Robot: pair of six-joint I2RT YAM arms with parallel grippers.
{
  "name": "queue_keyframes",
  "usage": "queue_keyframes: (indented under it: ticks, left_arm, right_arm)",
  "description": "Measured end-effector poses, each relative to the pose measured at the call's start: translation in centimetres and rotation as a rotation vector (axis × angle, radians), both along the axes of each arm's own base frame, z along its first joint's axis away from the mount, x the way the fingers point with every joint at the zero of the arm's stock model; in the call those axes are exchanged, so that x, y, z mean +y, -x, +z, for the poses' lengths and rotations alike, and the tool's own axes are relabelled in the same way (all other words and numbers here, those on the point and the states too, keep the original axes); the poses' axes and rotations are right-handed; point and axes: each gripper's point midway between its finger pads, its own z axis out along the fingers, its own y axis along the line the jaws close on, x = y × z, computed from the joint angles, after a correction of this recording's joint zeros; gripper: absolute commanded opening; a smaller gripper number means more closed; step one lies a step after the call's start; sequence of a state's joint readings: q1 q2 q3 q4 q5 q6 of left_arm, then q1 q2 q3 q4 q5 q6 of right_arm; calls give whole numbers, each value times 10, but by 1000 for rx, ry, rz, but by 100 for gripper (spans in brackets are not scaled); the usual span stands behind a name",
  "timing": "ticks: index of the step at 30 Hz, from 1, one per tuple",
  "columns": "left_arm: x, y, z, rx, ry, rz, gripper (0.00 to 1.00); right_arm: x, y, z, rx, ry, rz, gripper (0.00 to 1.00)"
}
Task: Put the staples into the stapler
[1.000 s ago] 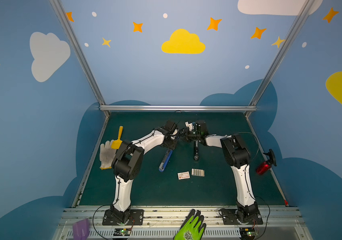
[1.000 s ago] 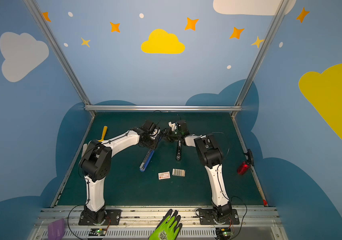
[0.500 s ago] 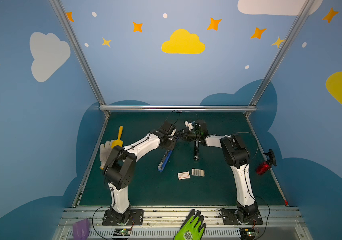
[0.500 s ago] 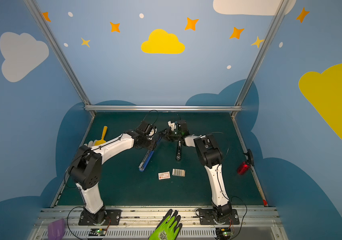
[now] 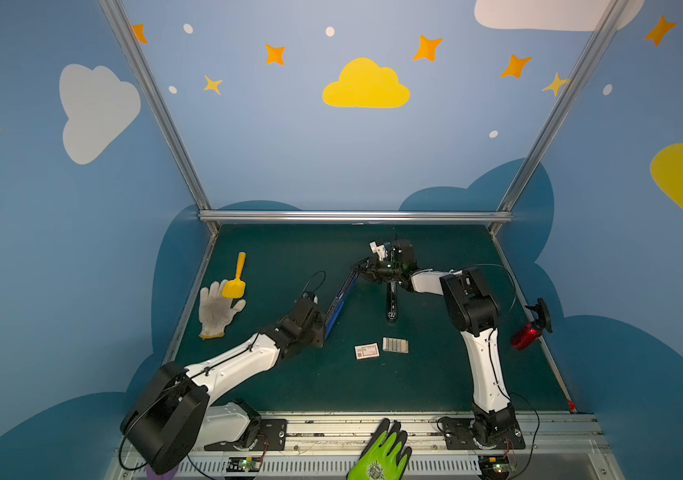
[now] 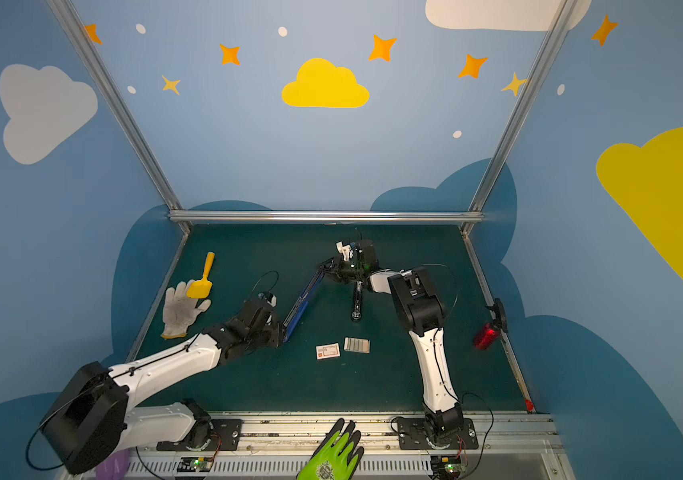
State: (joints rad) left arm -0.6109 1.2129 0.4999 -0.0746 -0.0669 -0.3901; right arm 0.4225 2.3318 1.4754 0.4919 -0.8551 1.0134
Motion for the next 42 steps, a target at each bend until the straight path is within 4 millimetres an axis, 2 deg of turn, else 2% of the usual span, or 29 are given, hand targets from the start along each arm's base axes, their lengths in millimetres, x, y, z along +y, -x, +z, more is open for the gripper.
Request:
queue_keyframes:
  ticks: [6, 11, 17, 21, 31, 42]
  left_arm:
    - [16, 15, -13, -153, 72, 11, 49]
    - [1, 2, 4, -244, 128, -27, 43]
    - [-10, -2, -8, -238, 117, -85, 40]
    - [-15, -4, -16, -226, 107, -110, 31]
    - [-22, -8, -18, -250, 102, -153, 15]
    - [-35, -15, -18, -272, 107, -199, 19]
  right_arm:
    - [0, 0, 0, 0, 0, 1, 23]
    - [0, 0, 0, 0, -1, 1, 23]
    - [0, 0, -1, 1, -1, 1, 23]
    - [0, 0, -4, 6, 1, 0, 23]
    - [0, -1, -6, 7, 3, -2, 23]
    - [-8, -9, -8, 3, 12, -35, 22]
